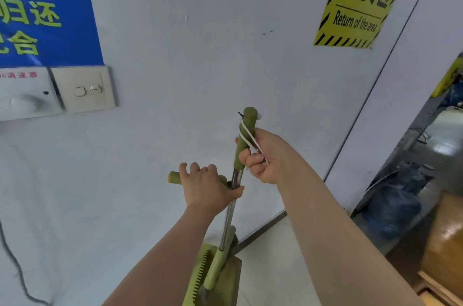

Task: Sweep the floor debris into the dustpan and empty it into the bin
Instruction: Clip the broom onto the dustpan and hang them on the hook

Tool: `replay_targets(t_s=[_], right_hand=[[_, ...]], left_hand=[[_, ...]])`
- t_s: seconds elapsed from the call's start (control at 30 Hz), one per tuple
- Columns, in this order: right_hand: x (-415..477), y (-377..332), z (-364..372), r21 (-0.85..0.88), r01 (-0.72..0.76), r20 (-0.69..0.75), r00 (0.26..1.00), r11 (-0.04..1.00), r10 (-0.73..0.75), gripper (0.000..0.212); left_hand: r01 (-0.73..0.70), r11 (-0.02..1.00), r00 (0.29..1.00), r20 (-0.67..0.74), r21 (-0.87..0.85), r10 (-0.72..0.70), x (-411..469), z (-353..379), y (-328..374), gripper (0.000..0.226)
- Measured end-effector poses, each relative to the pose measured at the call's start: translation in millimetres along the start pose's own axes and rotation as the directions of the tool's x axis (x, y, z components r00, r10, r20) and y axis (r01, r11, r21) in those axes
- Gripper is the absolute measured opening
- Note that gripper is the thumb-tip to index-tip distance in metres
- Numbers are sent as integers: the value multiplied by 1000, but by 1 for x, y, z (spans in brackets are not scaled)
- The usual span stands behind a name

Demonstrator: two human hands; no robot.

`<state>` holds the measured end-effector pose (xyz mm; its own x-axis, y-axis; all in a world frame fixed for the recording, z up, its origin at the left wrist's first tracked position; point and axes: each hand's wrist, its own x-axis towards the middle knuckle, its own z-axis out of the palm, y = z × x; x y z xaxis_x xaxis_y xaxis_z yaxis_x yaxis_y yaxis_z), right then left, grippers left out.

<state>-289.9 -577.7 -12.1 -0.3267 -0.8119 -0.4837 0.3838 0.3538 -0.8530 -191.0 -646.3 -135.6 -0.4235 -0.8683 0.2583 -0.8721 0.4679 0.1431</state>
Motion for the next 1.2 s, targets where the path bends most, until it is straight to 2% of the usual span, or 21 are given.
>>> replay_targets(t_s=[0.2,0.3,0.5,0.6,0.73,0.9,1.07,1.2], right_hand=[[17,-13,7,-26,11,-17,1000,1000,-12,27],[25,-19,11,-98,36,-60,997,995,-42,25],[41,-40,6,-305,215,-232,928,928,-291,31],[48,-52,-2,-322,236,-256,911,917,-324,32],[53,-70,-22,-332,266,-202,917,905,-344,25],[55,-98,-61,-189,416,-46,901,890,-431,3],[67,-123,-92,-158,539,132,842,827,-523,8],[84,-143,-110,-165,590,135,807,790,-575,12]], left_hand=[[-24,999,1000,7,-47,24,24,11,1,55],[-55,998,998,-3,-39,55,32,16,1,49],[-123,992,991,52,-16,124,43,31,-6,52],[-175,984,980,89,-21,177,53,35,-5,57],[-228,973,963,138,-31,230,69,37,4,58],[-232,973,956,185,3,227,91,50,21,60],[-196,980,963,195,32,186,114,61,50,60],[-155,987,971,191,33,146,133,67,72,61]])
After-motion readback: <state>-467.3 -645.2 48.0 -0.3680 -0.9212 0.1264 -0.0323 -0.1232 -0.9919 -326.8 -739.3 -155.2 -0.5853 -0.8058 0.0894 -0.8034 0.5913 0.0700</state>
